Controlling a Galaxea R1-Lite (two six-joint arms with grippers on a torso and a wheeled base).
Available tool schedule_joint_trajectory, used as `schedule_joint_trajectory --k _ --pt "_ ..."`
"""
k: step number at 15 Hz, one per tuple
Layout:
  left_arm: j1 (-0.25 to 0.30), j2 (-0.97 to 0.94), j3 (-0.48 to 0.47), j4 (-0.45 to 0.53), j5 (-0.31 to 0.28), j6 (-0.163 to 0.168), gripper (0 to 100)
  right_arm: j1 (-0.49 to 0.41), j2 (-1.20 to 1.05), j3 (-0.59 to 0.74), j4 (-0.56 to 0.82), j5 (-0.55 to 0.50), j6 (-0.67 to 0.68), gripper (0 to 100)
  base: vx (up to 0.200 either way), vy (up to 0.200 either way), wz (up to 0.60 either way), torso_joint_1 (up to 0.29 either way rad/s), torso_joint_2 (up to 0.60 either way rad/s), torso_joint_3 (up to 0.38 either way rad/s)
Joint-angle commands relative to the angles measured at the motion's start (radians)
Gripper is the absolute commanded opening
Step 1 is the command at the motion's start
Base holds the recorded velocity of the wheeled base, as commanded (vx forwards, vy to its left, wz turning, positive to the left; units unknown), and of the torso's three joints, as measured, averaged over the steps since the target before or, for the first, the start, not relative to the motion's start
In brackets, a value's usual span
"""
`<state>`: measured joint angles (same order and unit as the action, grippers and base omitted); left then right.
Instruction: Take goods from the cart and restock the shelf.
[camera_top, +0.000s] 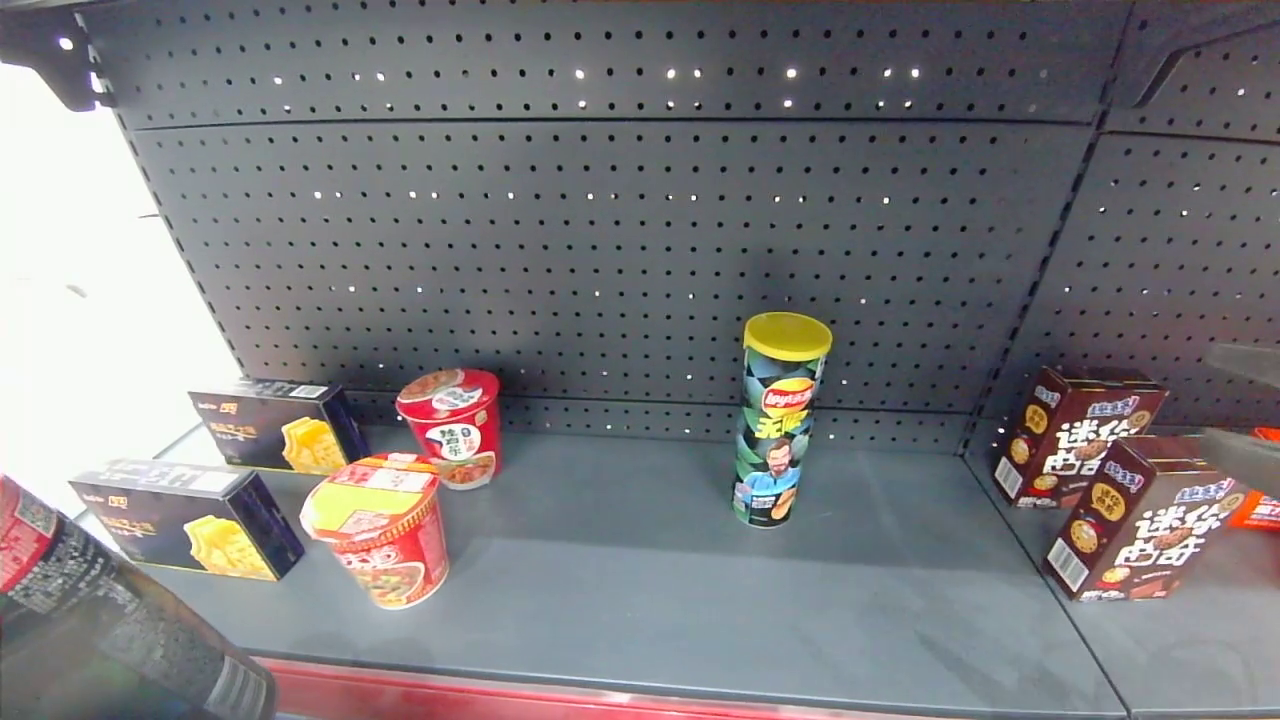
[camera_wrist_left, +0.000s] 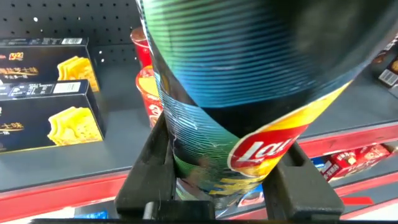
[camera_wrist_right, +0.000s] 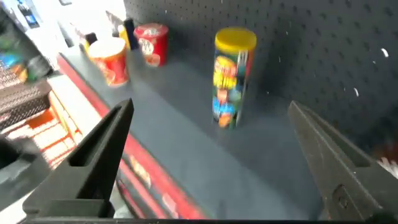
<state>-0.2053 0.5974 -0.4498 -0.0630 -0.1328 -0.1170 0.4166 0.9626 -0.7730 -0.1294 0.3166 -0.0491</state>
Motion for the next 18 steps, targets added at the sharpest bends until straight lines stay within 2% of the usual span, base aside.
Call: schedule_joint_trajectory --k 1,3,5,7,8,10,15,18 --pt "0.004 0.039 -0.010 -0.001 0.002 -0.006 0 0.011 0.285 -0.008 -0.173 -0.007 0.000 100 0.000 0.000 0.00 0.000 0.00 0.000" --pt "0.004 0.039 -0.004 0.000 0.002 -0.009 0 0.005 0.450 0.001 -0.302 -0.007 -0.005 100 0.000 0.000 0.00 0.000 0.00 0.000" --pt "0.018 0.038 0.000 0.000 0.036 -0.010 0 0.002 0.544 0.049 -0.438 0.038 0.005 100 0.000 0.000 0.00 0.000 0.00 0.000" --pt "0.038 0.036 0.000 0.002 0.042 -0.013 0 -0.030 0.596 0.101 -0.539 0.193 0.006 100 0.000 0.000 0.00 0.000 0.00 0.000" --pt "0.047 0.035 0.000 0.002 0.041 -0.020 0 -0.067 0.657 0.146 -0.671 0.334 -0.008 100 0.000 0.000 0.00 0.000 0.00 0.000" --pt "0.050 0.031 0.000 0.002 0.041 -0.027 0 -0.093 0.737 0.169 -0.809 0.349 -0.017 100 0.000 0.000 0.00 0.000 0.00 0.000" --pt "0.052 0.022 0.010 0.003 0.041 -0.035 0 -0.114 0.848 0.164 -0.852 0.358 -0.051 100 0.000 0.000 0.00 0.000 0.00 0.000" --pt "0.053 0.022 0.011 0.003 0.039 -0.035 0 -0.131 0.906 0.159 -0.912 0.414 -0.055 100 0.000 0.000 0.00 0.000 0.00 0.000"
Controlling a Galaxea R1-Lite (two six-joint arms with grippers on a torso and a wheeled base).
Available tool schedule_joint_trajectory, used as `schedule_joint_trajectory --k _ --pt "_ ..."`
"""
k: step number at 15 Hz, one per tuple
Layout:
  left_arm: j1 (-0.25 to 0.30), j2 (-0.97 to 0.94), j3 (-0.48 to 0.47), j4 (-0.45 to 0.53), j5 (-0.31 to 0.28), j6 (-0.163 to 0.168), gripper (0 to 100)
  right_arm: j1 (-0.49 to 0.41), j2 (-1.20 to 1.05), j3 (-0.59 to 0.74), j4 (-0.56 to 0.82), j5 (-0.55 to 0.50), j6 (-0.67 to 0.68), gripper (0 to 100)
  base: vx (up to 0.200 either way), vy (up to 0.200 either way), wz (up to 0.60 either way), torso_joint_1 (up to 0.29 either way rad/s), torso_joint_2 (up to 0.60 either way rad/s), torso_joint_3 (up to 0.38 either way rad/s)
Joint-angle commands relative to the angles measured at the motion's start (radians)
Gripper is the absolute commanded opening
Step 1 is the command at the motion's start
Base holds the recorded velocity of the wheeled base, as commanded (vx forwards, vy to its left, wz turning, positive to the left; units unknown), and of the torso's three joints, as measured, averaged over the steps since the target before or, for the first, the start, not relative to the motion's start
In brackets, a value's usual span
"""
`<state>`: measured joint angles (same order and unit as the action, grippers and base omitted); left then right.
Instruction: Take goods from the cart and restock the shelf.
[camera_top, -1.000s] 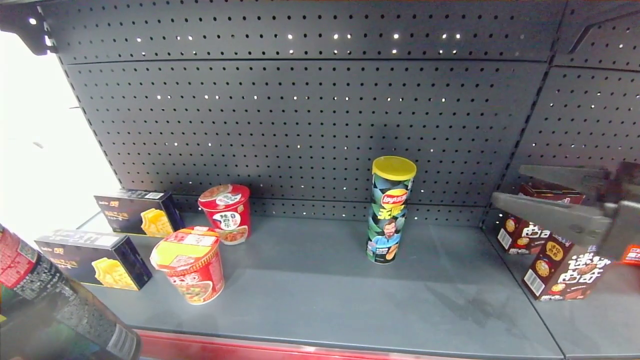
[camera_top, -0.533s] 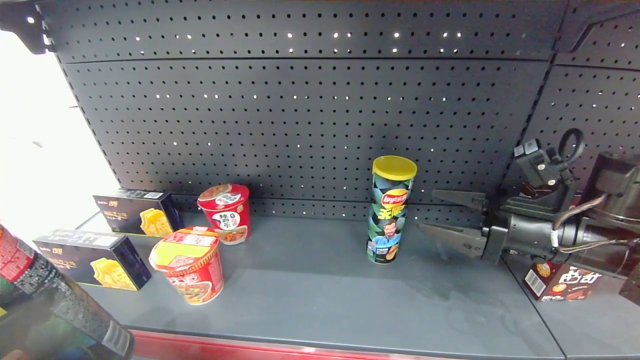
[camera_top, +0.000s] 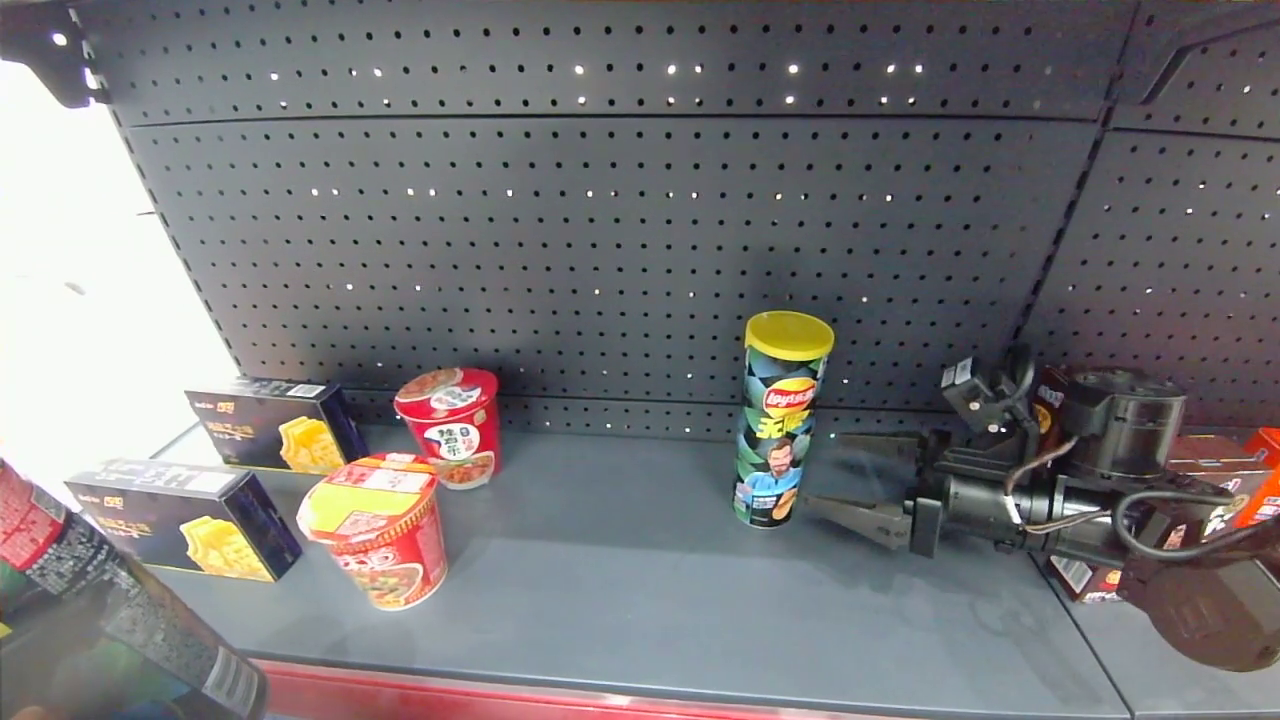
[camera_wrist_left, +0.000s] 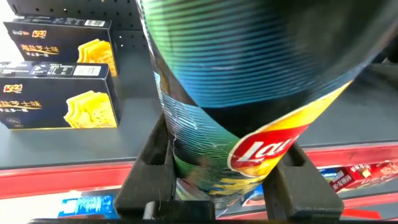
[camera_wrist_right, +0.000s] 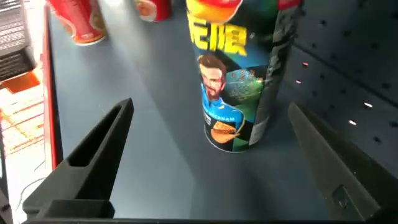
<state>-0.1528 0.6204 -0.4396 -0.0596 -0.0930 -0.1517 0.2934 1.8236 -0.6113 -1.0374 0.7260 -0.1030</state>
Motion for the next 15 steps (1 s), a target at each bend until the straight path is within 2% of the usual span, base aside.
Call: schedule_joint_trajectory --k 1,15 --pt "0.001 -0.001 0.004 0.000 -0.001 0.000 0 -0.010 0.062 -0.007 -0.012 0.007 -0.001 100 0.000 0.000 0.00 0.000 0.00 0.000" --pt "-0.001 -0.002 0.044 -0.002 -0.004 0.000 0 -0.020 0.227 -0.200 -0.009 0.012 -0.009 100 0.000 0.000 0.00 0.000 0.00 0.000"
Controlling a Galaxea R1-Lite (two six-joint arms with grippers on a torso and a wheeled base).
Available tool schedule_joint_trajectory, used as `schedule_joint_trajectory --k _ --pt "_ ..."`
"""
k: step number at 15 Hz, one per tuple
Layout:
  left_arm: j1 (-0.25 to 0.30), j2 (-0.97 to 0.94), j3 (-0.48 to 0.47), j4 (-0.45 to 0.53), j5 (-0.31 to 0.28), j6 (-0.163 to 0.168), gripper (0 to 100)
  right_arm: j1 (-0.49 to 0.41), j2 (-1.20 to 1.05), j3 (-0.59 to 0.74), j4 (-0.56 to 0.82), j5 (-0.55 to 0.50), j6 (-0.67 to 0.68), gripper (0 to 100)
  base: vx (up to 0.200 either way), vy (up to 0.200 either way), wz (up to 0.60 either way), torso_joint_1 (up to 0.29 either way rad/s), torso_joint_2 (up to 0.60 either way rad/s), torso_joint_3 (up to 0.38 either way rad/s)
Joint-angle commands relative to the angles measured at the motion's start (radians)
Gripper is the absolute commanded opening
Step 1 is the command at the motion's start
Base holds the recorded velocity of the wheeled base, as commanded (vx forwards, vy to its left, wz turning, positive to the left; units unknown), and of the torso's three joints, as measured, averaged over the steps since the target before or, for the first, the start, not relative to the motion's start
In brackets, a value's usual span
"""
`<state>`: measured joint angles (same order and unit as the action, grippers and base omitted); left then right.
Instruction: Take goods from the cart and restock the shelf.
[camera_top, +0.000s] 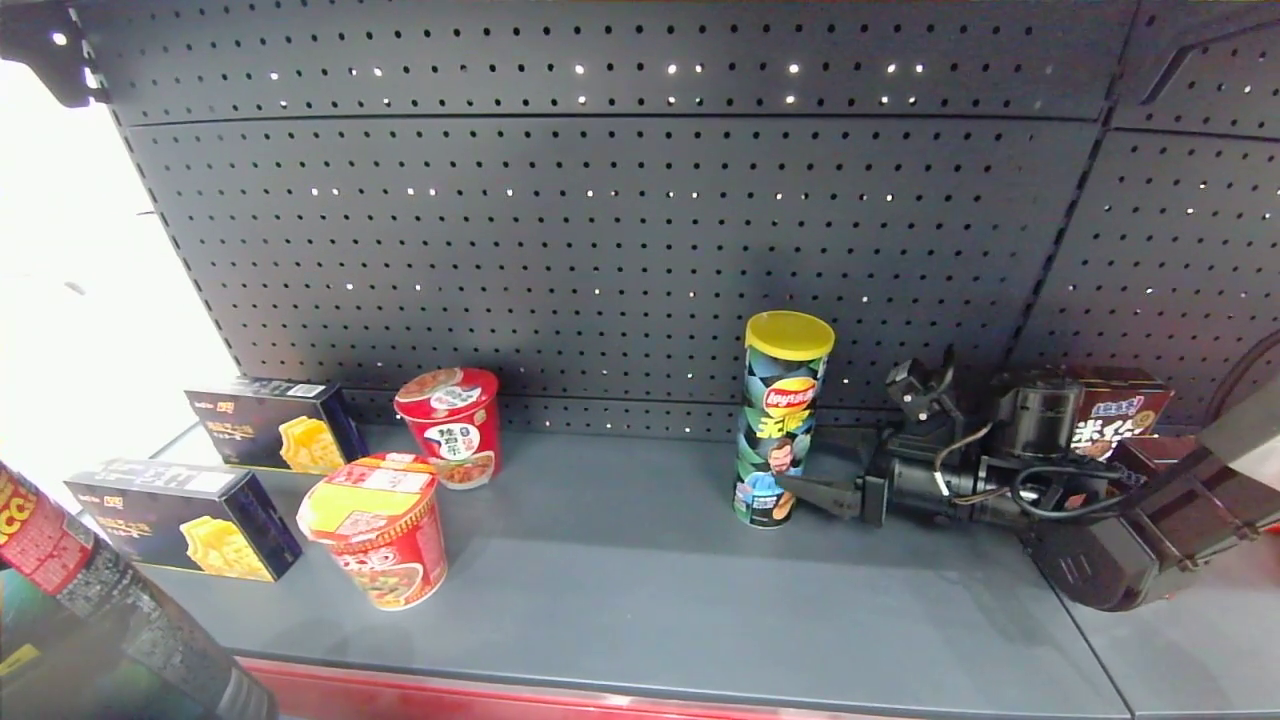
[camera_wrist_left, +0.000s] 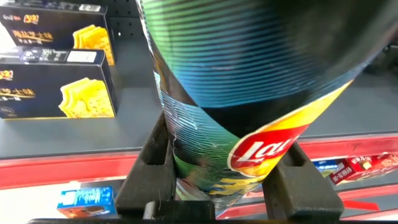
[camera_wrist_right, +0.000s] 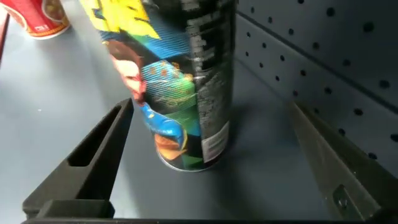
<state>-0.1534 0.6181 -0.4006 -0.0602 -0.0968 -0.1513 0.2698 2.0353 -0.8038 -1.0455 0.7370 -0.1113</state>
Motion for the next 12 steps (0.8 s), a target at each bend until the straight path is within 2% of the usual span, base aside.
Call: schedule_joint_trajectory --k 1,11,12 --pt "0.000 0.000 0.008 -0.001 0.000 -0.001 0 0.006 0.017 -0.006 0.001 0.002 0.001 100 0.000 0.000 0.00 0.000 0.00 0.000" --pt "0.000 -0.001 0.023 -0.001 0.002 -0.001 0 0.051 0.092 -0.094 -0.005 0.005 0.001 100 0.000 0.000 0.00 0.000 0.00 0.000" --pt "0.000 -0.001 0.023 -0.001 0.002 -0.001 0 0.051 0.095 -0.094 -0.011 0.005 0.001 0 0.000 0.000 0.00 0.000 0.00 0.000"
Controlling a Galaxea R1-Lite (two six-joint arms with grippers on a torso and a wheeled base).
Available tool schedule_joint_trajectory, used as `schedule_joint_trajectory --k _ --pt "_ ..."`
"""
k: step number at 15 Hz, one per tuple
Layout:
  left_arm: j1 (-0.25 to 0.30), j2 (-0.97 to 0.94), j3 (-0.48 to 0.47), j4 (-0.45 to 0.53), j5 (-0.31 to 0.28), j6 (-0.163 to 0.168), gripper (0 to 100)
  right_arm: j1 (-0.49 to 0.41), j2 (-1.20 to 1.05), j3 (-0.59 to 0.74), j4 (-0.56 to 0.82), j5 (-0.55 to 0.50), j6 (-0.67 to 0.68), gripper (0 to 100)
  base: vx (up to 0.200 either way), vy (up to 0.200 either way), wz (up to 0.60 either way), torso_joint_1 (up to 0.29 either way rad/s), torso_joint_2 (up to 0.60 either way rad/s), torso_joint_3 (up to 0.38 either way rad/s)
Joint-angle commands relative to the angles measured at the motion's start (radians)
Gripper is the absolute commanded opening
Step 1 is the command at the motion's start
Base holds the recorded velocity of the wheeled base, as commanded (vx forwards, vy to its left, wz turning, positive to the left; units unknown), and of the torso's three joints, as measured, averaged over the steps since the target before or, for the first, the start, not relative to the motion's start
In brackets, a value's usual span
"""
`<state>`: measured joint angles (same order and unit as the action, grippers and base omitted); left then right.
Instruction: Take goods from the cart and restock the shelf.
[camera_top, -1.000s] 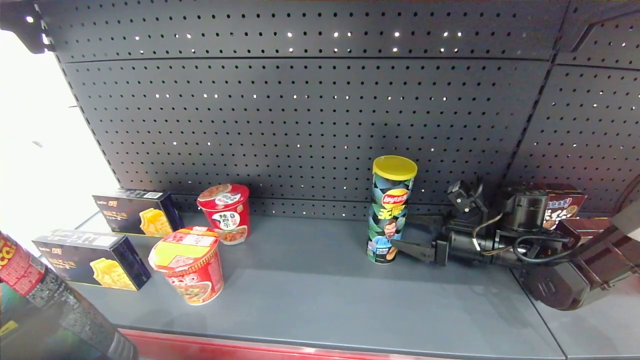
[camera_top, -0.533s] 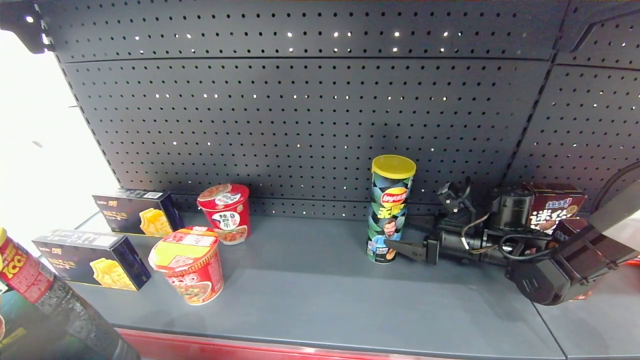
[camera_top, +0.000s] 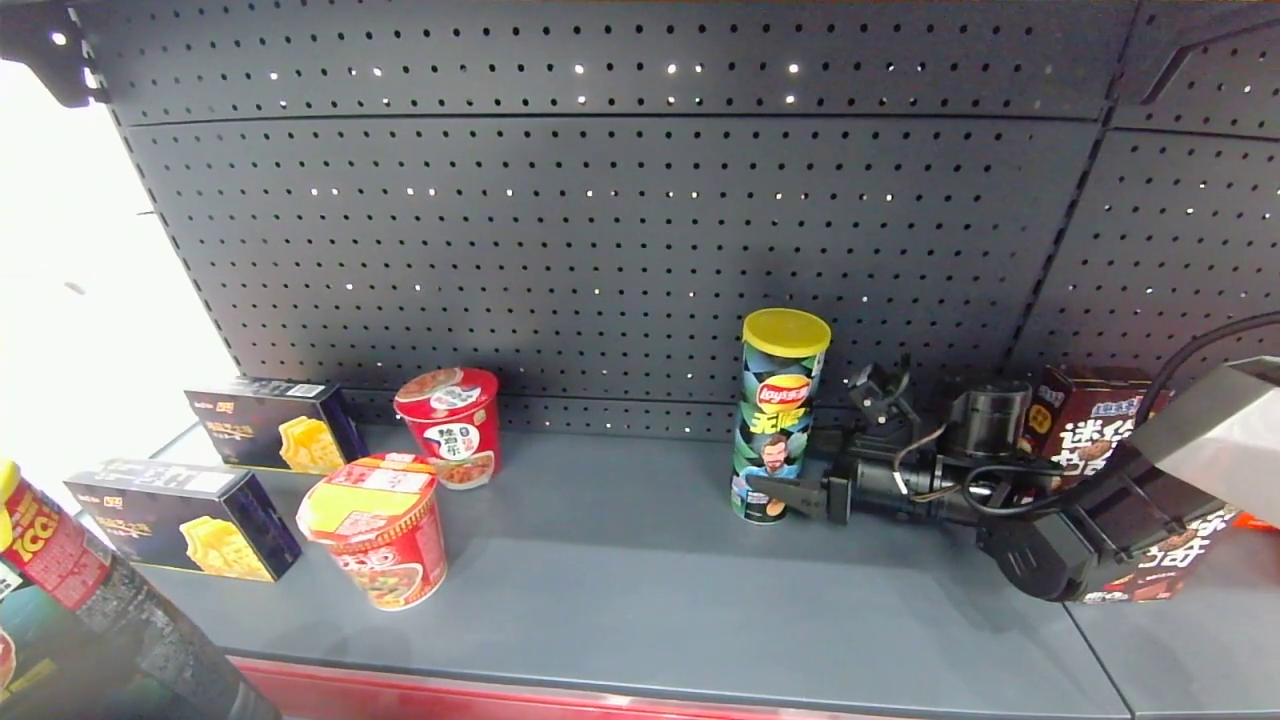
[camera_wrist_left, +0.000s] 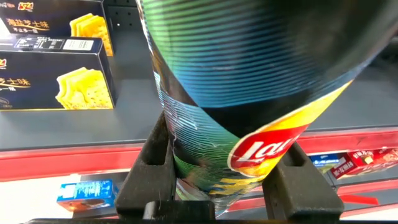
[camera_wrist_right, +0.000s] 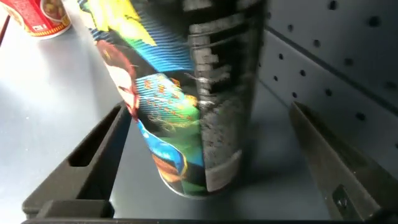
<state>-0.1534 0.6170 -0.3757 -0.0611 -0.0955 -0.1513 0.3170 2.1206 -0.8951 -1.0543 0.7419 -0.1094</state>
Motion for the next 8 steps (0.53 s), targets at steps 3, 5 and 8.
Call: schedule_joint_trajectory --k 3,5,8 --pt "0.000 -0.013 0.003 0.001 0.000 -0.001 0 0.004 0.005 0.005 -0.018 -0.001 0.000 0 0.000 0.000 0.00 0.000 0.00 0.000" --pt "0.000 -0.020 0.020 0.001 0.000 -0.001 0 0.004 -0.013 0.019 -0.021 -0.001 0.000 0 0.000 0.000 0.00 0.000 0.00 0.000" --pt "0.000 -0.043 0.040 0.001 0.000 -0.001 0 0.024 -0.107 0.087 -0.020 -0.018 0.000 0 0.000 0.000 0.00 0.000 0.00 0.000"
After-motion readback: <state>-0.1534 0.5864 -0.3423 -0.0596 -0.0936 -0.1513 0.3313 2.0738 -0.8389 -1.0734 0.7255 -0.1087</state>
